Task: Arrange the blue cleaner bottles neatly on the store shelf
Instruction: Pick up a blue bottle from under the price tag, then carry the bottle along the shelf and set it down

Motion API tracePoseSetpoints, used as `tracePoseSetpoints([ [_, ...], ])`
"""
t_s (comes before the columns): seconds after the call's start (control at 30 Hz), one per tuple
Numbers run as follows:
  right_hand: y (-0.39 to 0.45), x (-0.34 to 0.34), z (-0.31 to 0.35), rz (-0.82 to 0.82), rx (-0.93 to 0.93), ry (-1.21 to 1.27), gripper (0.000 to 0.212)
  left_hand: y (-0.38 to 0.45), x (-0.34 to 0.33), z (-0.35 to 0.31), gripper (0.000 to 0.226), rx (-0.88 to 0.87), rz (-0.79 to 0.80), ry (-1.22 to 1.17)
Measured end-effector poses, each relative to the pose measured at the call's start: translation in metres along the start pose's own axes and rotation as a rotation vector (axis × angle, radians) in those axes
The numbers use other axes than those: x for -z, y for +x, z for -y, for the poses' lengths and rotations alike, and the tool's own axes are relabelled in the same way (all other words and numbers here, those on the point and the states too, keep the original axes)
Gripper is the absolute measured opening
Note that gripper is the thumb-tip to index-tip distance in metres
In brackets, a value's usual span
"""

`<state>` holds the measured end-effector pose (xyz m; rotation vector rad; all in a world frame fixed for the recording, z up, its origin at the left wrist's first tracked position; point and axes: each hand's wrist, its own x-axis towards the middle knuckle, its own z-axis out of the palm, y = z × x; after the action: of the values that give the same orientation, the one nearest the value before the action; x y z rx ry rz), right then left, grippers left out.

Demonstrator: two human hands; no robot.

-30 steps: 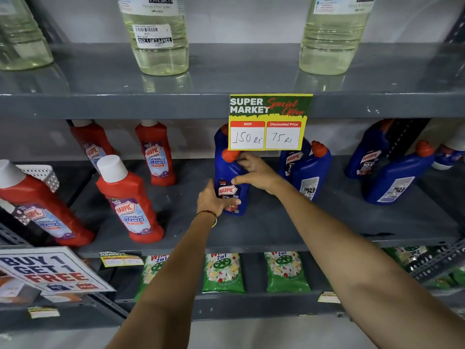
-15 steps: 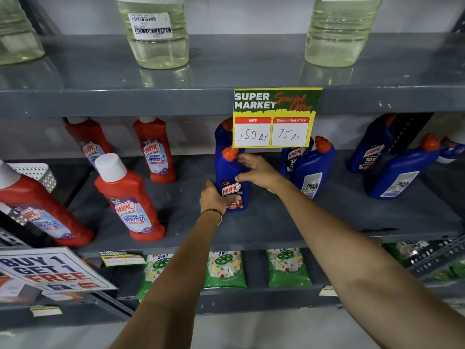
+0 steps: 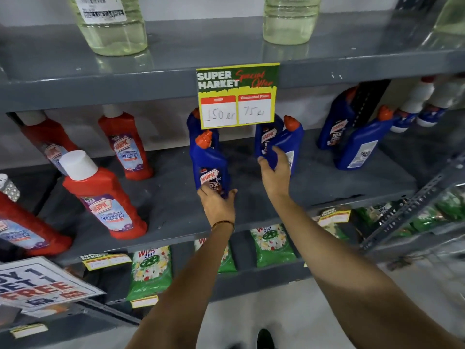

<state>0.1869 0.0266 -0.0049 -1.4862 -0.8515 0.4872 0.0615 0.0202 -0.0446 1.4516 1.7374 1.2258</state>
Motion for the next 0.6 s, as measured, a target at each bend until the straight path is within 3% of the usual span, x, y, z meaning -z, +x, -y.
tracePoseSetpoints([
  [0.13, 0.010, 0.032, -0.005, -0.082, -0.012, -0.059, 0.053, -0.011, -0.029, -0.017, 0.068, -0.057, 0.054, -0.015],
  [0.23, 0.030, 0.055, -0.011, -0.056, -0.061, -0.060, 0.056, -0.013, -0.052, -0.028, 0.069, -0.066, 0.077, -0.021],
  [0.47, 0.085, 0.087, -0.031, 0.329, -0.343, 0.000, 0.078, 0.012, -0.112, -0.056, 0.089, 0.035, 0.256, -0.050],
  [0.53, 0.101, 0.092, -0.038, 0.469, -0.333, -0.018, 0.070, 0.021, -0.125, -0.062, 0.093, 0.042, 0.321, -0.021],
  [0.6, 0.109, 0.091, -0.040, 0.567, -0.300, 0.005, 0.049, 0.027, -0.130, -0.065, 0.089, 0.061, 0.363, -0.035],
])
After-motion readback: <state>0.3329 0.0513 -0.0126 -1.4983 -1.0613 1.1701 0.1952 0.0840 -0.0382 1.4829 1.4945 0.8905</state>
